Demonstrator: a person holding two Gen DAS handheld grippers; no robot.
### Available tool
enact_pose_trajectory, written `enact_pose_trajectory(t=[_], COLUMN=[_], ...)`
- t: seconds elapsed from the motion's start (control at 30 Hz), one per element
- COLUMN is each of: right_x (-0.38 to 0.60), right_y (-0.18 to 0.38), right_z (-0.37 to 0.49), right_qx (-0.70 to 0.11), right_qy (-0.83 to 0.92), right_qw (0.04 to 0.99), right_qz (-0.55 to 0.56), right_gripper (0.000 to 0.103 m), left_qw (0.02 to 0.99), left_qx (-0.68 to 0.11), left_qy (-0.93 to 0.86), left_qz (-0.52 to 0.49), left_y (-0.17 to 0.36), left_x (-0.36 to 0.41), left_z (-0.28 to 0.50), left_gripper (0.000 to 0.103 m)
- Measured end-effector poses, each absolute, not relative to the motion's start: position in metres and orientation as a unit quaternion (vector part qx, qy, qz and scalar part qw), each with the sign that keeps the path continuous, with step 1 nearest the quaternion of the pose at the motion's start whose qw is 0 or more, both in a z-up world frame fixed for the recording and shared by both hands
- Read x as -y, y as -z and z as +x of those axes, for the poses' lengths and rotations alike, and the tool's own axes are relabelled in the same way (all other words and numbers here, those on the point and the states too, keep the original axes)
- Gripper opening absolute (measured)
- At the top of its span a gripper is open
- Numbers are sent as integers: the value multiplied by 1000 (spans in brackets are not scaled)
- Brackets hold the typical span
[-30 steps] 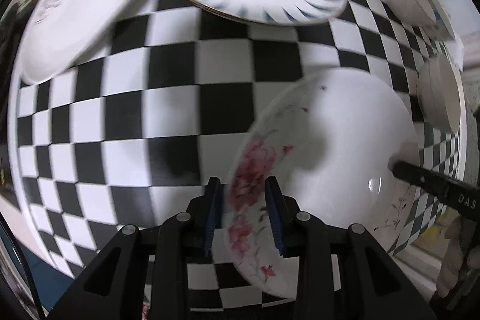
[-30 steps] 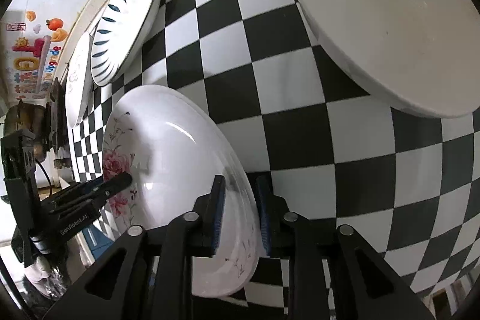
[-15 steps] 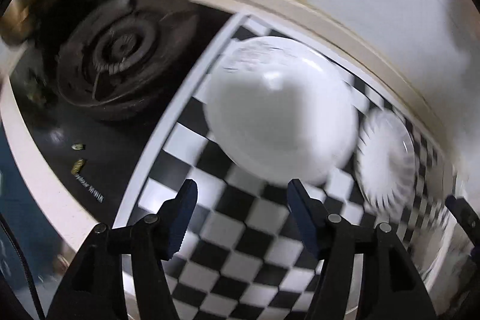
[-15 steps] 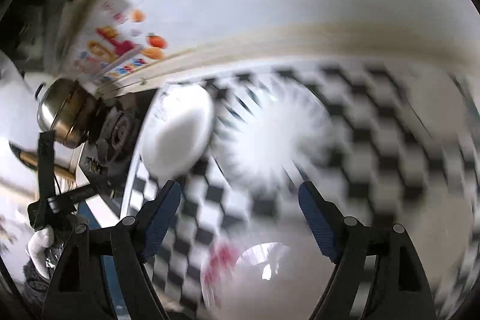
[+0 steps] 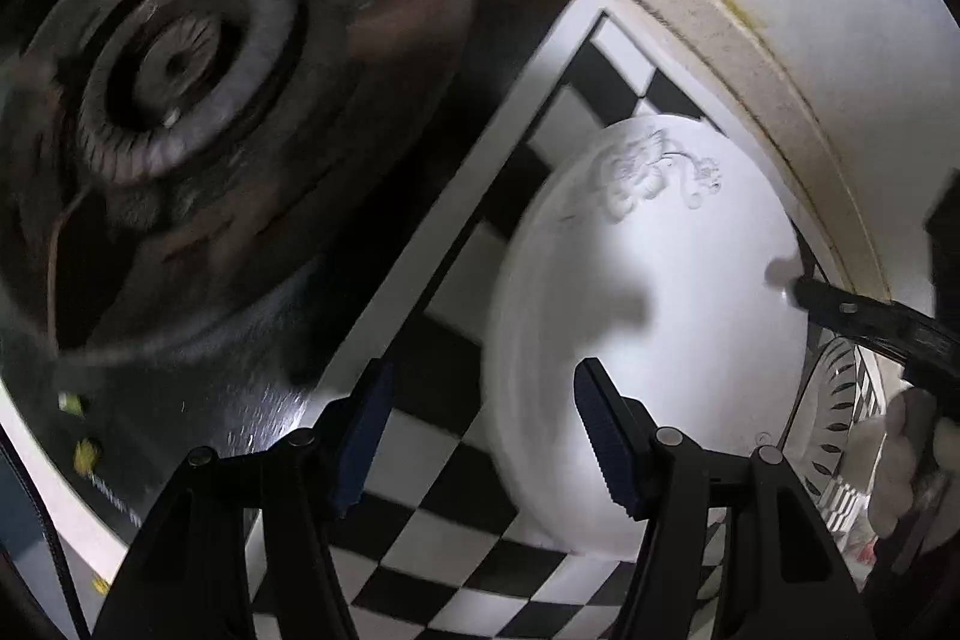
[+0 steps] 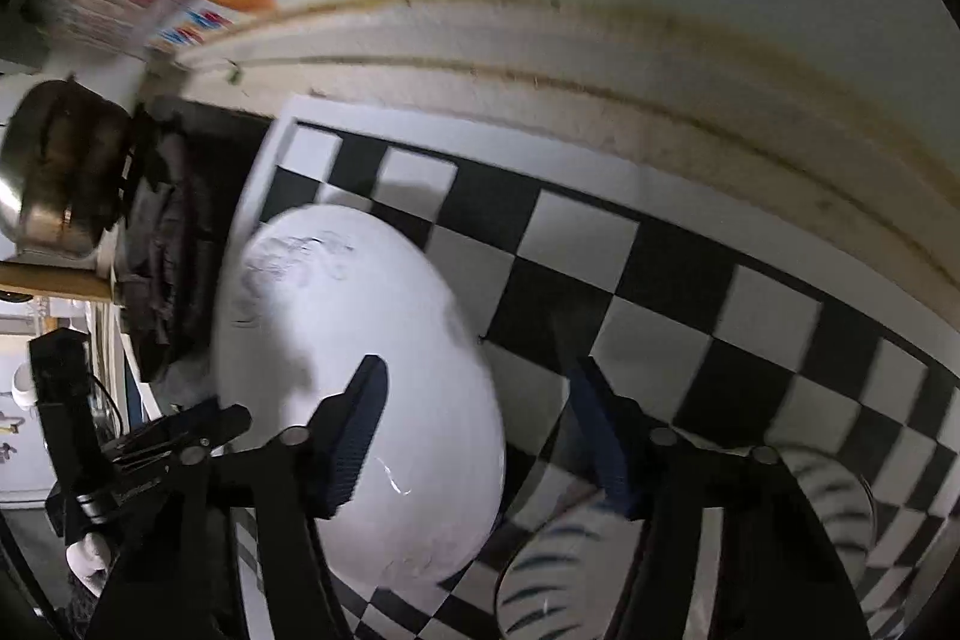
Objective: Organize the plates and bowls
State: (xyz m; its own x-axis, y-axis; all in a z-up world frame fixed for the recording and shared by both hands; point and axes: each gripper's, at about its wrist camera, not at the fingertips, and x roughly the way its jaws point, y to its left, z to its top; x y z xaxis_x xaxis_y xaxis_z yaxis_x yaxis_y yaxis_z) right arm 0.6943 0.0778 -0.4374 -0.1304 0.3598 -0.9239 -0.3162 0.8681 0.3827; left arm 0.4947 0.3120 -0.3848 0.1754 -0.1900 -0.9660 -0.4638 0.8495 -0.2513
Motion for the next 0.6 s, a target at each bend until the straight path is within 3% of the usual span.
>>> enact_pose_trajectory(t=[0.07, 0.1, 0.13, 0.17, 0.6], right_x=[-78, -78, -79, -80, -77], right_y=[444, 444, 447, 449, 441], right_z=[693, 693, 695, 695, 677], right_qx=[-710, -708, -714, -719, -704], right_qy=[-265, -272, -276, -278, -294], right_qw=[652, 651, 642, 635, 645], right_qz=[24, 29, 39, 44, 29], right_gripper=[48, 39, 31, 19, 17], left_qw=[726, 728, 731, 728, 733], left_qx=[-635, -635, -634, -636, -641], left_qy=[-95, -94, -91, -83, -87], left_qz=[-247, -242, -238, -240, -209], left_y=[383, 384, 384, 384, 376], left_x=[-309, -307, -305, -303, -294], left_z=[497, 501, 504, 504, 508], left_gripper=[58, 57, 51, 30, 25])
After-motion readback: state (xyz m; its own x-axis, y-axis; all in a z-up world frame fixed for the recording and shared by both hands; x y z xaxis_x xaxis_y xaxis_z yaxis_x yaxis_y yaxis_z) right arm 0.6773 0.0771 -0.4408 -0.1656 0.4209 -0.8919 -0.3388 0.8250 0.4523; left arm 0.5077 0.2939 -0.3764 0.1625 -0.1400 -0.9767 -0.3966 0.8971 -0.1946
